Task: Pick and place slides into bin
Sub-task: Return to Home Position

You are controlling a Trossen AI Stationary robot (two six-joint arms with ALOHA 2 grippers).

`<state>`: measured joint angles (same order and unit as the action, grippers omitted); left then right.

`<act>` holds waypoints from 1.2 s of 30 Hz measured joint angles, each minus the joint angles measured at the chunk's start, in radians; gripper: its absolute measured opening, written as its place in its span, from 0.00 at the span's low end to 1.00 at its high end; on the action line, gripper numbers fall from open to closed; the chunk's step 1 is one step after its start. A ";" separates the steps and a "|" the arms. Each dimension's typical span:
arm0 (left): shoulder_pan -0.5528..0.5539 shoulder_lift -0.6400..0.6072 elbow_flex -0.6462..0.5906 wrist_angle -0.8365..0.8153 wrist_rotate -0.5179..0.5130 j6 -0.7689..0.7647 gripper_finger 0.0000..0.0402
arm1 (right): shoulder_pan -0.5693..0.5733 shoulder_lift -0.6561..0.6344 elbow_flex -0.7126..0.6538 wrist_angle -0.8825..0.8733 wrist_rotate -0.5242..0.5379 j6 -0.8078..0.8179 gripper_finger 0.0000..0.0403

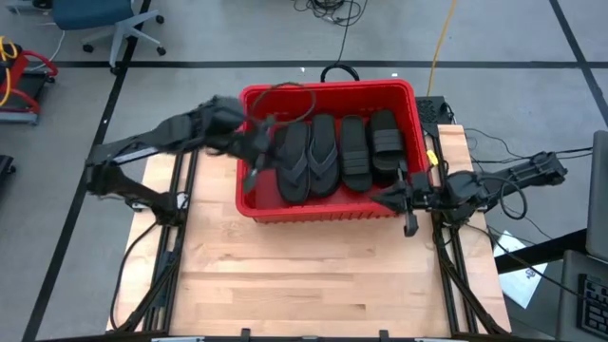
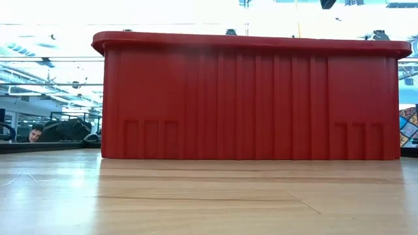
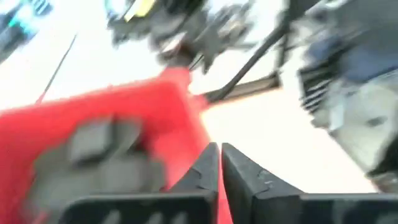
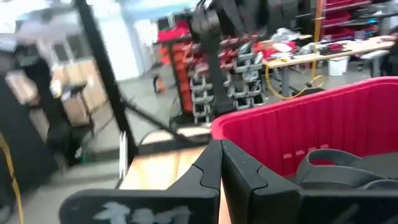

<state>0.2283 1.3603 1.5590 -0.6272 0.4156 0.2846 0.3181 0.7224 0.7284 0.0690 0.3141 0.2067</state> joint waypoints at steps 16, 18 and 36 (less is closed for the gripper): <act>-0.264 -0.262 -0.679 0.965 -0.247 -0.178 0.00 | 0.074 -0.136 -0.341 0.392 0.075 -0.150 0.00; -0.246 -0.306 -0.775 1.080 -0.302 -0.182 0.00 | 0.071 -0.199 -0.371 0.398 0.078 -0.187 0.00; -0.219 -0.898 -0.979 0.627 -0.660 -0.173 0.00 | 0.061 -0.645 -0.132 -0.507 0.102 -0.116 0.00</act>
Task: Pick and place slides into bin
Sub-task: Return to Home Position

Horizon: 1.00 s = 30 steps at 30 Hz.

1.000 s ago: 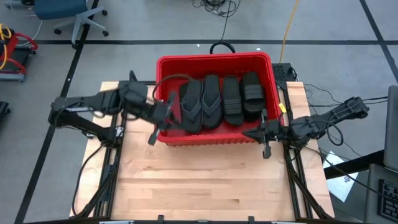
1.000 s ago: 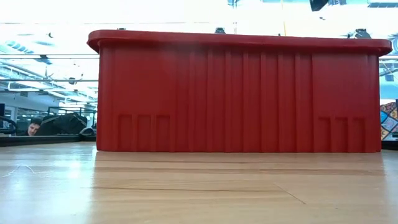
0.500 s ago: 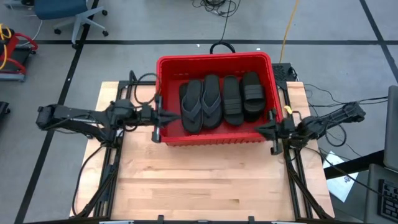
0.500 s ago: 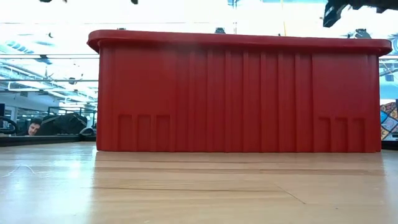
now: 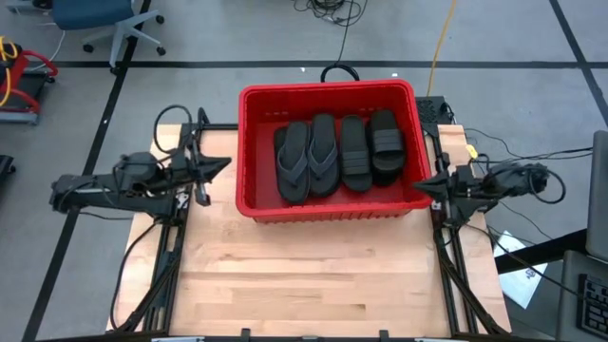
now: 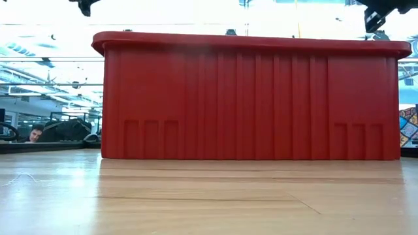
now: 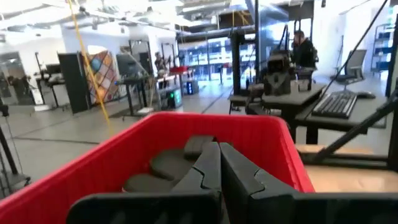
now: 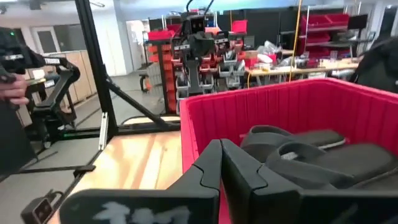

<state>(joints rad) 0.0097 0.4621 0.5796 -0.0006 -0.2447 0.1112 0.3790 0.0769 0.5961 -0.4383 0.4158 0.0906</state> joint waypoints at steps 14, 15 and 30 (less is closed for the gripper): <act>0.000 -0.102 0.000 -0.147 0.005 -0.122 0.00 | 0.000 -0.049 0.023 -0.158 0.080 0.078 0.00; 0.000 -0.102 0.000 -0.147 0.005 -0.137 0.00 | 0.000 -0.048 0.023 -0.158 0.080 0.078 0.00; 0.000 -0.101 0.000 -0.138 0.028 -0.166 0.04 | 0.000 -0.048 0.023 -0.051 0.081 0.047 0.00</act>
